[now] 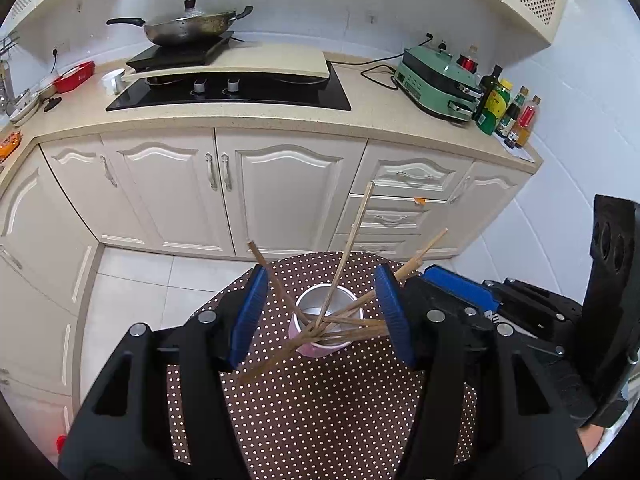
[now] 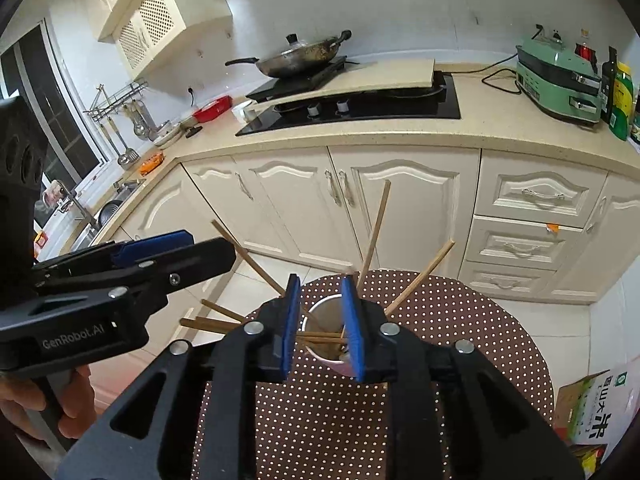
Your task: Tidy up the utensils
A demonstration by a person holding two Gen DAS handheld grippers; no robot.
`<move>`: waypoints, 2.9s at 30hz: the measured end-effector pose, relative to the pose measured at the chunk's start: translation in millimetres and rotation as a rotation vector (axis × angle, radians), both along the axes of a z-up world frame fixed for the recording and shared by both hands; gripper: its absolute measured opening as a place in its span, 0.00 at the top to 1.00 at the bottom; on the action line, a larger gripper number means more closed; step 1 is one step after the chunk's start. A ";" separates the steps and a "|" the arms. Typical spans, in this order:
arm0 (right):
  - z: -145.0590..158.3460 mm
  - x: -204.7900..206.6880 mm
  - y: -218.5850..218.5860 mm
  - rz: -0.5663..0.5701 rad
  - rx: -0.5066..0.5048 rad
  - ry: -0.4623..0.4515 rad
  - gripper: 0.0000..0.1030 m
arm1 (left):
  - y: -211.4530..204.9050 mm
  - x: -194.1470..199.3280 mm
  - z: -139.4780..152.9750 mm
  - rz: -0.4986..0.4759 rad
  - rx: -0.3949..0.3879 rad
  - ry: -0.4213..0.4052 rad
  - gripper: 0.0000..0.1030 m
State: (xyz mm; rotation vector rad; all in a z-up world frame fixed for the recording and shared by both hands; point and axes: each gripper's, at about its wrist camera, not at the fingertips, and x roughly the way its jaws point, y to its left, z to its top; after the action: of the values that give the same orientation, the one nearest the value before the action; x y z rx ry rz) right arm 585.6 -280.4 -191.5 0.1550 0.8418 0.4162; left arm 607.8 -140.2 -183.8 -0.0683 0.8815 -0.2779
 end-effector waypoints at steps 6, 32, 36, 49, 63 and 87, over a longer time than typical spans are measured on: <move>17.3 -16.6 2.5 -0.008 -0.001 -0.040 0.77 | 9.4 -18.5 9.3 0.022 -0.001 -0.019 0.44; 81.5 -153.5 40.2 -0.108 -0.064 -0.188 0.52 | 65.0 -167.1 59.4 0.039 -0.004 -0.160 0.27; 90.6 -184.4 52.3 -0.118 -0.070 -0.218 0.46 | 77.0 -197.2 65.6 0.042 0.001 -0.182 0.25; 109.8 -285.2 91.7 -0.153 -0.088 -0.295 0.31 | 120.5 -309.7 87.0 0.070 0.037 -0.259 0.17; 134.2 -361.9 90.2 -0.172 -0.086 -0.371 0.17 | 118.5 -390.6 113.7 0.123 0.078 -0.334 0.10; 149.9 -386.9 52.6 -0.084 -0.105 -0.483 0.10 | 73.5 -440.0 140.0 0.260 0.118 -0.444 0.09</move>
State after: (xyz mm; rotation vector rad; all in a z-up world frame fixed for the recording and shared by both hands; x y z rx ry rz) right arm 198.7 -227.8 -41.6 -0.0099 0.3787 0.3113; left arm 167.8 -66.7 -43.9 -0.0093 0.4388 0.0060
